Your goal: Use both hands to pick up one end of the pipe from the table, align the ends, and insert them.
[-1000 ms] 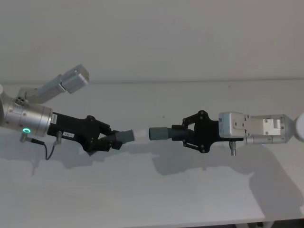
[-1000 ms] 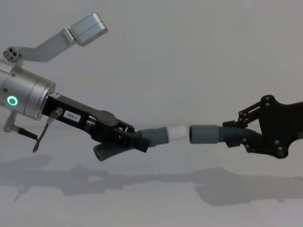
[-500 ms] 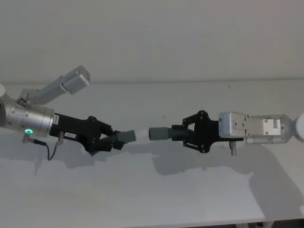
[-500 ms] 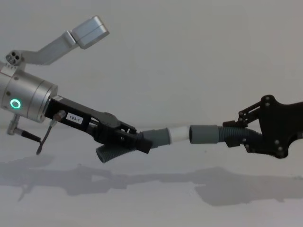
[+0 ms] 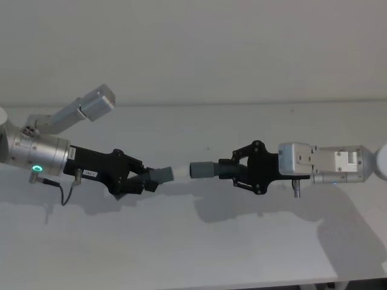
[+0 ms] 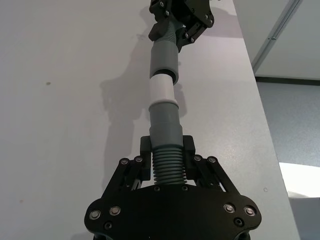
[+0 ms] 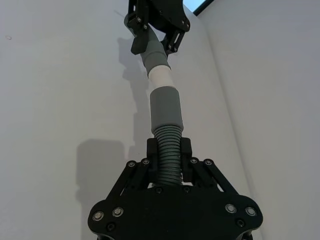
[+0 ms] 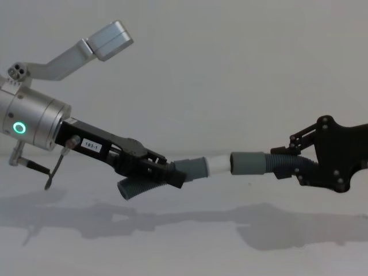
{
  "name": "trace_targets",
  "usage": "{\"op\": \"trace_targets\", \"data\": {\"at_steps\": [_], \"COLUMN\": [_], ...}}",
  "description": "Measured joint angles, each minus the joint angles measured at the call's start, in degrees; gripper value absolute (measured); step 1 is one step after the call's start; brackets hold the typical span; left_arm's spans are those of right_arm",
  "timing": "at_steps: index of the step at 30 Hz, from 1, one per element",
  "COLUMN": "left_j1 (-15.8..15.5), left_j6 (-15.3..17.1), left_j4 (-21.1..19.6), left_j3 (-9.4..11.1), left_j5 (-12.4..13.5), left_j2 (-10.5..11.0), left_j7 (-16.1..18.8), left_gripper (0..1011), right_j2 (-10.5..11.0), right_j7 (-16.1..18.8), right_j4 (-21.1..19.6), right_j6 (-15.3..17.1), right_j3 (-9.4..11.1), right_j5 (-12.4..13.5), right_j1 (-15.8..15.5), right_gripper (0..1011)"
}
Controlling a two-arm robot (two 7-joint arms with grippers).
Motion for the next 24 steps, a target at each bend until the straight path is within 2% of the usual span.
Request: {"op": "trace_targets", "data": {"at_steps": [24], "left_j1": [-0.53], "left_j6": [-0.32], "left_j4": [1.54], "left_j3": [1.15], "left_j5": [-0.83], "left_j2": [-0.84], "left_j7": [-0.10], "left_gripper": [331], "right_j2": [0.00], "right_j7": [0.00], "right_j4": [0.00], "right_j6": [0.00], "right_j3": [0.00], "right_j5": [0.00], "right_j1": [0.00], "right_gripper": [230]}}
